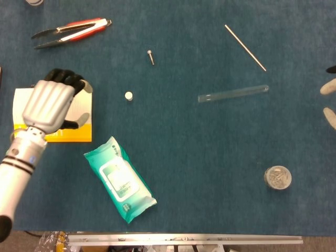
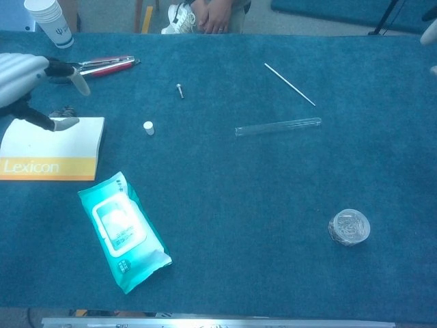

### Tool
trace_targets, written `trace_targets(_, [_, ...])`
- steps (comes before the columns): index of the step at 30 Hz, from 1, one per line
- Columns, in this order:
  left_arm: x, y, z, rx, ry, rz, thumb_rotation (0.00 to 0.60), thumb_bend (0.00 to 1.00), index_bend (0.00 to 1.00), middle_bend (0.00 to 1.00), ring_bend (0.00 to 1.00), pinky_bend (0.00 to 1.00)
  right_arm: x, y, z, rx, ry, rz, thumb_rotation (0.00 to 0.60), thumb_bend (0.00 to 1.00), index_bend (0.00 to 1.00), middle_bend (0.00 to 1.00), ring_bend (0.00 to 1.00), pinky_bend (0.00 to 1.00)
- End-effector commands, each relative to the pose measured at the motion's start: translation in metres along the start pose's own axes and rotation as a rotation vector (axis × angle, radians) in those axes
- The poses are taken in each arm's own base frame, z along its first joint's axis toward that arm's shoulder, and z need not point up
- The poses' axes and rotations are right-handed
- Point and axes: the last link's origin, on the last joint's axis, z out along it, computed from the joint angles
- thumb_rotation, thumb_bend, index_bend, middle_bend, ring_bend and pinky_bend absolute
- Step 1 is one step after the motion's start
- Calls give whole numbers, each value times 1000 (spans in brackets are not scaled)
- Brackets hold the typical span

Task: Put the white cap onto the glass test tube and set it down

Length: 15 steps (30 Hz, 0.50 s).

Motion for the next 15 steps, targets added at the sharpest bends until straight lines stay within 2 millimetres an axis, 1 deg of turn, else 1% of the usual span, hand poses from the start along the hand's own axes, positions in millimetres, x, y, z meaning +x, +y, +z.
trace_targets(1, [-7,5,18,-2,-13,17,518,261,360,264,165,131,-1,3,-1,-9,-4,1,600,270,449,278,205,355])
trace_targets(5, [-15,9,39,3,-9,30,525,261,384,264,164,131,-3,7,-2,-22,-11,1,600,270,449,278,205,355])
trace_targets(7, [-18,10,46,8,-6,27,538,261,387,264,163,131,-3,8,-3,-26,-12,2,600,269,449,278,205,355])
trace_targets(10, [-23,12,56,11,-5,24,538,261,387,263,160,131,-5,10,-4,-32,-16,3,600,268,449,278,205,355])
trace_targets(15, [-31,17,69,16,-8,27,509,261,391,257,157,131,-7,13,-4,-44,-20,1,600,268,449,278,205,355])
